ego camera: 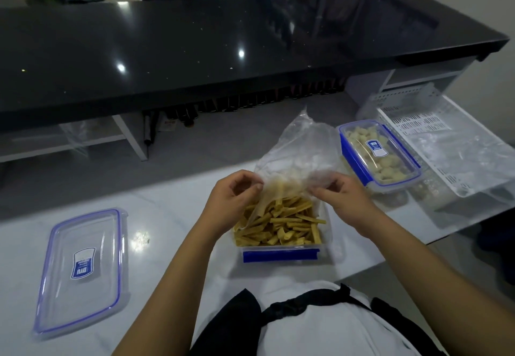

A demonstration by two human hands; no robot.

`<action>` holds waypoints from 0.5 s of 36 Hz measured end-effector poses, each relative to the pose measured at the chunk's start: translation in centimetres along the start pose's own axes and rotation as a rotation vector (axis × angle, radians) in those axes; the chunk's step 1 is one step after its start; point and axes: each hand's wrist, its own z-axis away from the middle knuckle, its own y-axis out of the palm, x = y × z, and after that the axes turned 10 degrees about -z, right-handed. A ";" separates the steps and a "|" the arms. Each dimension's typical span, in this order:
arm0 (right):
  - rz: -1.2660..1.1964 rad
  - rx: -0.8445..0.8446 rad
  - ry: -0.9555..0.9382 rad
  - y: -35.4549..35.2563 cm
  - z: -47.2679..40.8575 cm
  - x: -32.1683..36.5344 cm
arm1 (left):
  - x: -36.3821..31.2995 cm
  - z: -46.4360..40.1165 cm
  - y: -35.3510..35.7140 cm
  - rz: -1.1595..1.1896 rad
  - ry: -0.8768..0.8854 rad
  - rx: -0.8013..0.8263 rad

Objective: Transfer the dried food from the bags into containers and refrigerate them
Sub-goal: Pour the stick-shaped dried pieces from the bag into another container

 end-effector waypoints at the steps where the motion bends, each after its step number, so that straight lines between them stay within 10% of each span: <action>1: 0.042 -0.012 0.005 0.2 0.0 -0.2 | 0.0 0.0 0.1 -0.035 0.003 0.008; 9: 0.340 0.046 0.047 1.7 0.5 -1.4 | -0.6 0.1 0.5 -0.336 -0.004 0.188; 18: 0.067 0.117 0.064 1.0 1.9 -0.1 | -1.0 1.0 -0.5 -0.418 -0.018 0.198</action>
